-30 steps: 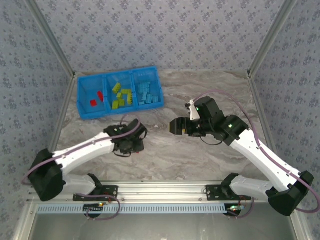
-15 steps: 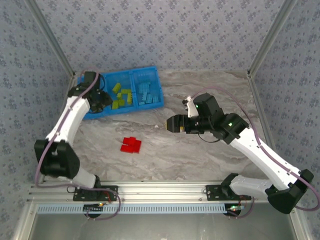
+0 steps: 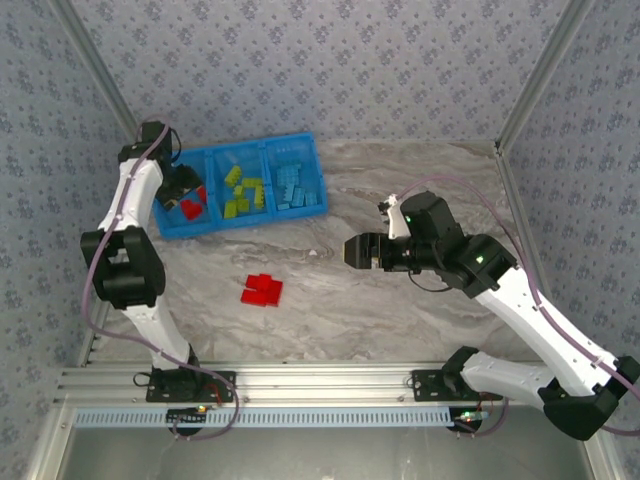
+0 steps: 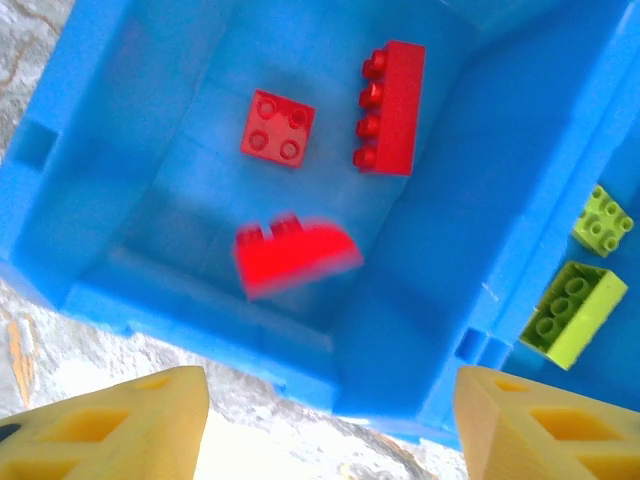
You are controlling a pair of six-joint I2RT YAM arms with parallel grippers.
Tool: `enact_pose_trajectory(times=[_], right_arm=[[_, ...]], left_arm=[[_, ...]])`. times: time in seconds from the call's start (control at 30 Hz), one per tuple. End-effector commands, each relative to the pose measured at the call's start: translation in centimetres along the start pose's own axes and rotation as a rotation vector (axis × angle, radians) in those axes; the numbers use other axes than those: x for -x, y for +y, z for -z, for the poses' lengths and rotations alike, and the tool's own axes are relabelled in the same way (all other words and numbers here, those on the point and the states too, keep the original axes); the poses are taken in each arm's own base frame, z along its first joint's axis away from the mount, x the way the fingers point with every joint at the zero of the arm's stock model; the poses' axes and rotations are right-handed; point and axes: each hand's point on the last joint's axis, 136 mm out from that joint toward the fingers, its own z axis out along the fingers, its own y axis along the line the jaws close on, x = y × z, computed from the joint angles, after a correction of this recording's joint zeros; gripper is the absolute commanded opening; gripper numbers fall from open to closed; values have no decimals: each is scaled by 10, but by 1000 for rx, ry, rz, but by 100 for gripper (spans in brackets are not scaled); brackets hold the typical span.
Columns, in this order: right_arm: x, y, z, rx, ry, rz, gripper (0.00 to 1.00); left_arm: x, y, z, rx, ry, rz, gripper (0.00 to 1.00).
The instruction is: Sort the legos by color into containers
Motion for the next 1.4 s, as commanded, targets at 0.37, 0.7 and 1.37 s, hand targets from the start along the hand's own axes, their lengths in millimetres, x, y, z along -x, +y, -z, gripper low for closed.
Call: enact_pose_trajectory(times=[0.37,0.7,1.37], right_arm=[[1,2,-27,14,42,-18,79],[-5,-2,-33,-2,69,-20,79],[-8,-2,-26,-17,56,-26,79]], left_arm=[[-167,-26,96,-221,52,-127,65],[-290,24,49,-90,232,-384,62],[-324,39,-22,74,376,-610,74]])
